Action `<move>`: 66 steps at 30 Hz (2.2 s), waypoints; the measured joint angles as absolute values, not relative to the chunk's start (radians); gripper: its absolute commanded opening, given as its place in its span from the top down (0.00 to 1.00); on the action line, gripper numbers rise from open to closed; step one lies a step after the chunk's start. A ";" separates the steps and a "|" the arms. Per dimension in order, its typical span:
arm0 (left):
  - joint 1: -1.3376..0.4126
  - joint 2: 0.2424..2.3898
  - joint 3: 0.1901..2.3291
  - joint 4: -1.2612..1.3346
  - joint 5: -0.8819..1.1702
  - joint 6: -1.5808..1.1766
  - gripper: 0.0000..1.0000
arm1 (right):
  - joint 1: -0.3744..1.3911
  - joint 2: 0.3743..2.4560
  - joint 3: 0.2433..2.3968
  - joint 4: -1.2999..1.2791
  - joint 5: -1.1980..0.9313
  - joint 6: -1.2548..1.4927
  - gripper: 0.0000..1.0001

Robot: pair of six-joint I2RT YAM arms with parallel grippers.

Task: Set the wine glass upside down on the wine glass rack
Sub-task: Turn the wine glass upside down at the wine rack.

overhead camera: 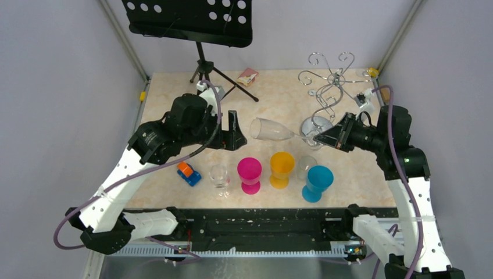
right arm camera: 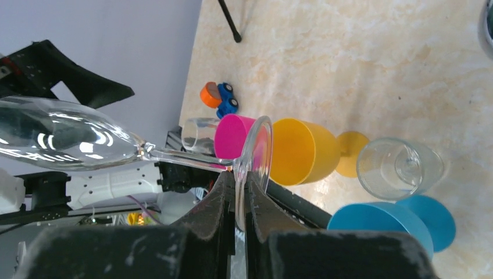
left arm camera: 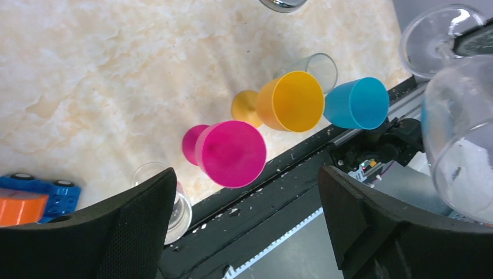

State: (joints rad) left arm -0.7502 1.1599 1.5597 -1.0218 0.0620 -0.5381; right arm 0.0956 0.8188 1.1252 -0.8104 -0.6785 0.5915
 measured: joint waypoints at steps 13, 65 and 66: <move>-0.741 1.142 1.639 -1.186 -0.123 -0.463 0.04 | 0.100 1.008 1.486 -1.004 -0.685 0.427 1.00; -0.691 1.108 1.676 -1.082 0.207 -0.627 0.04 | 1.105 1.227 1.441 -0.621 0.441 -0.447 1.00; -0.688 1.108 1.673 -1.069 0.220 -0.631 0.05 | 1.106 1.184 1.378 -0.550 0.425 -0.490 1.00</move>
